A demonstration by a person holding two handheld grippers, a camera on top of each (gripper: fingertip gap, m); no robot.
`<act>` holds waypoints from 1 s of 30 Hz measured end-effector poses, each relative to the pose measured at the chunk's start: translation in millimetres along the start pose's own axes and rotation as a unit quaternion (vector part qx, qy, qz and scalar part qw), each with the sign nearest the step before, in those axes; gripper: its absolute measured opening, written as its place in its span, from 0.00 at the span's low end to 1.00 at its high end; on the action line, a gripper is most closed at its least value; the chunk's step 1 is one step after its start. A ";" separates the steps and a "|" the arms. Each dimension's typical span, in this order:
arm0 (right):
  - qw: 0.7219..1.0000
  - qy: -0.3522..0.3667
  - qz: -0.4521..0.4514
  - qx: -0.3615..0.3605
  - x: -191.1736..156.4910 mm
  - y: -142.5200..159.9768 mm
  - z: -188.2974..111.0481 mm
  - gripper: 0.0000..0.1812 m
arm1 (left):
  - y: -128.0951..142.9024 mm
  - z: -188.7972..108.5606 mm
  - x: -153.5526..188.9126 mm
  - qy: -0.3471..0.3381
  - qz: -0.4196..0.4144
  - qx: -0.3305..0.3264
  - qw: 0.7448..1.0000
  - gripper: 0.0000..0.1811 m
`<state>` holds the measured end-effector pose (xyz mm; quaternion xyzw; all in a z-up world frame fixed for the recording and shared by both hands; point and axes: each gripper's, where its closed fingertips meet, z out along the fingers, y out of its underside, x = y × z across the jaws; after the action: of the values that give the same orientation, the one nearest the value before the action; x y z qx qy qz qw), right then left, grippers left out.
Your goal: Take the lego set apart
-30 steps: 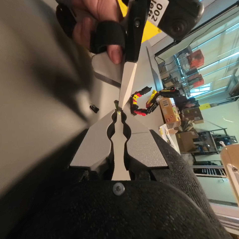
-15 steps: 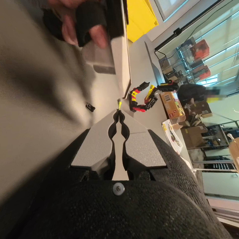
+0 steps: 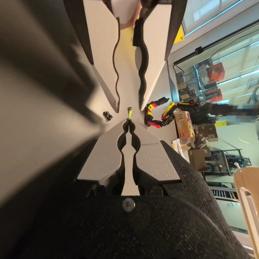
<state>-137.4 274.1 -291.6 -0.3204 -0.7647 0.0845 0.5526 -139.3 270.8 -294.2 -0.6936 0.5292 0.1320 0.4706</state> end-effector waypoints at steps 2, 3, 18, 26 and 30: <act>1.000 0.000 -0.001 0.002 0.0 -0.3 -0.4 0.00 | -2.2 -1.2 -1.4 -0.012 0.015 0.003 1.000 0.14; 1.000 0.001 -0.001 0.003 0.3 -0.6 -0.6 0.00 | -1.5 -1.0 0.4 -0.009 0.023 -0.002 1.000 0.12; 1.000 0.016 -0.012 0.004 1.4 -4.2 0.7 0.01 | -1.7 3.4 -0.8 -0.021 0.034 -0.026 0.999 0.03; 0.991 0.101 0.061 -0.057 46.1 39.8 -14.6 0.00 | 27.9 -44.0 -29.9 -0.116 -0.030 -0.043 0.992 0.00; 0.990 0.141 0.021 0.007 53.3 2.4 -17.7 0.00 | 29.3 -62.5 -22.8 -0.102 -0.057 -0.028 0.993 0.00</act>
<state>-130.4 303.1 -243.9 -0.3410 -0.6716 0.0555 0.6554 -193.4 235.3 -261.1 -0.7184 0.4346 0.1899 0.5090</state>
